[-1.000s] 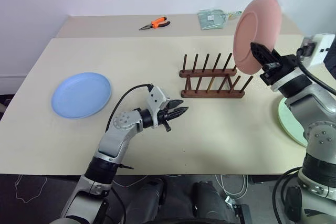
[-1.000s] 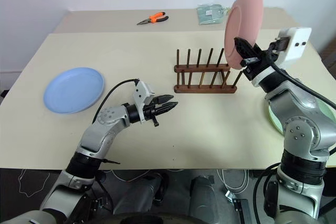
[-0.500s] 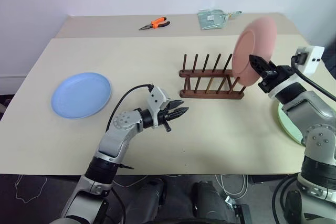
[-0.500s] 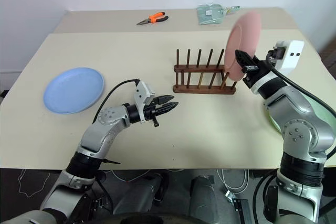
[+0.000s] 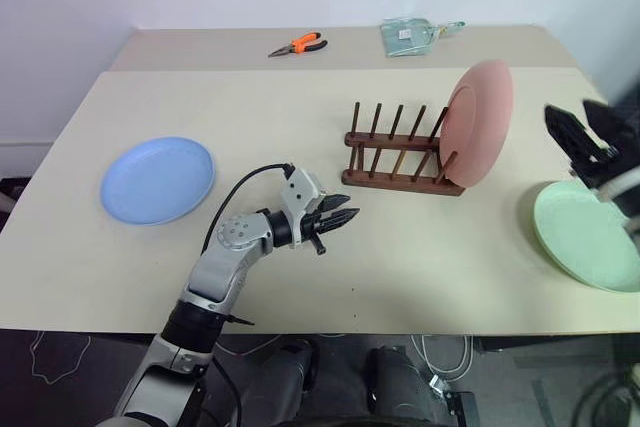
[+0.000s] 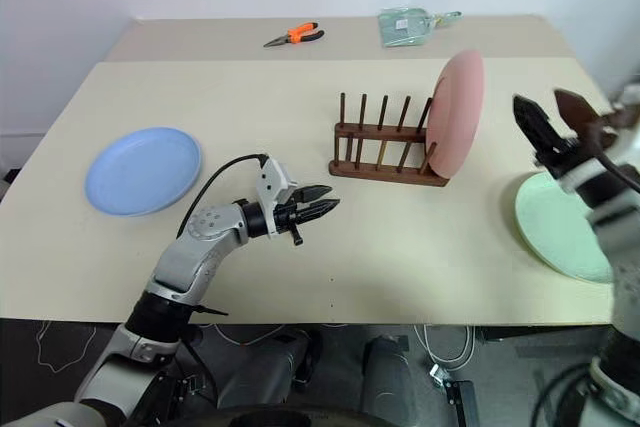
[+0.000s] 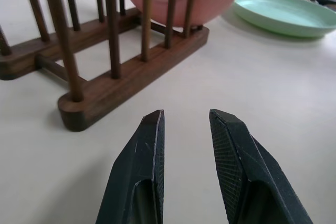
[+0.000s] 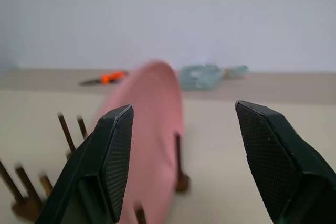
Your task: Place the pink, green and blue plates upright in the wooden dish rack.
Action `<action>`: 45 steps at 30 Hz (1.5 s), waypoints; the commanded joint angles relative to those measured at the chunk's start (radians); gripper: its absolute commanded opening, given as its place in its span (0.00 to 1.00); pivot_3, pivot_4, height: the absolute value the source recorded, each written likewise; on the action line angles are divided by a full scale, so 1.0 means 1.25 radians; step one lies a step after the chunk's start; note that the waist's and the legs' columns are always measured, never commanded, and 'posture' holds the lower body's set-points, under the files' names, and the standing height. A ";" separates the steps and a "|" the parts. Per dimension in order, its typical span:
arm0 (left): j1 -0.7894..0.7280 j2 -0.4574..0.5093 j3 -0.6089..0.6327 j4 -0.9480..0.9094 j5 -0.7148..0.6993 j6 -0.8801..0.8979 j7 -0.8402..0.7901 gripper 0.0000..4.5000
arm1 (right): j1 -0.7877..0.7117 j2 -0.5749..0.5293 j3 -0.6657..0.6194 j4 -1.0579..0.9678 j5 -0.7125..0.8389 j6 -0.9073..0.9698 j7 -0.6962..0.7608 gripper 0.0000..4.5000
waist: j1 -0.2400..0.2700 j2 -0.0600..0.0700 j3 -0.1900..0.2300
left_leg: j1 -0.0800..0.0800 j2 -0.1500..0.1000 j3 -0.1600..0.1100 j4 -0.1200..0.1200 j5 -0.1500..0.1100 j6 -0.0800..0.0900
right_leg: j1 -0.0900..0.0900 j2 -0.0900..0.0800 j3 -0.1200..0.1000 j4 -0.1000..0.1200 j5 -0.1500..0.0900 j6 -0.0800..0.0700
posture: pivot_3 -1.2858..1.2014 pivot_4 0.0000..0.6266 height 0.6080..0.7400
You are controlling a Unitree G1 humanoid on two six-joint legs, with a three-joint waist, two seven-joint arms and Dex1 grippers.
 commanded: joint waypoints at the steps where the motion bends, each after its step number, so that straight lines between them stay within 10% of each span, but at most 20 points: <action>1: -0.015 -0.002 -0.008 -0.003 -0.003 -0.021 -0.018 0.30 | 0.111 -0.047 0.064 -0.038 -0.150 -0.047 0.028 0.69 | -0.004 0.000 0.000 | 0.000 0.001 0.001 0.000 0.000 0.000 | 0.000 0.000 0.000 0.000 0.000 0.000 | 0.52 0.24 0.84; 10: -0.046 -0.013 -0.021 0.036 0.011 -0.042 -0.038 0.30 | 0.192 -0.085 0.322 0.071 -0.540 -0.115 -0.101 0.69 | 0.000 0.002 -0.001 | 0.001 0.001 0.006 0.001 0.000 0.000 | -0.001 0.000 0.003 0.000 -0.001 0.000 | 0.52 0.24 0.84; 17: -0.036 -0.007 -0.025 0.032 0.020 -0.050 -0.036 0.30 | 0.161 -0.070 0.335 0.139 -0.622 -0.137 -0.117 0.05 | 0.002 0.001 0.000 | 0.001 0.001 0.005 0.001 0.000 0.000 | 0.000 0.000 0.003 0.000 -0.001 0.000 | 0.52 0.24 0.84; 24: -0.025 -0.007 -0.024 0.025 0.026 -0.049 -0.032 0.30 | 0.069 -0.028 0.278 0.153 -0.647 -0.252 -0.187 0.01 | -0.003 0.001 0.000 | 0.001 0.001 0.006 0.001 0.000 0.000 | 0.000 0.000 0.003 0.001 0.000 0.000 | 0.52 0.24 0.84; 32: -0.024 0.003 -0.028 0.036 0.032 -0.064 -0.038 0.30 | -0.337 0.060 0.075 -0.057 -0.115 -0.110 -0.158 0.01 | -0.004 0.002 0.001 | 0.001 0.001 0.006 0.000 0.000 0.001 | -0.001 0.000 0.004 0.001 0.000 0.001 | 0.52 0.24 0.84; 38: -0.028 -0.002 -0.021 0.043 0.026 -0.065 -0.032 0.30 | -0.508 0.123 0.150 -0.156 0.398 0.026 -0.276 0.01 | -0.001 0.001 0.000 | 0.000 0.001 0.004 0.000 -0.002 0.003 | -0.001 0.000 0.003 -0.001 0.000 0.001 | 0.52 0.24 0.84; 45: -0.024 -0.009 -0.018 0.036 0.027 -0.065 -0.020 0.30 | -0.513 0.314 0.309 -0.111 0.453 0.013 -0.487 0.01 | -0.002 0.001 0.000 | 0.000 0.001 0.004 0.000 -0.002 0.003 | -0.002 0.000 0.004 0.000 0.000 0.000 | 0.52 0.24 0.84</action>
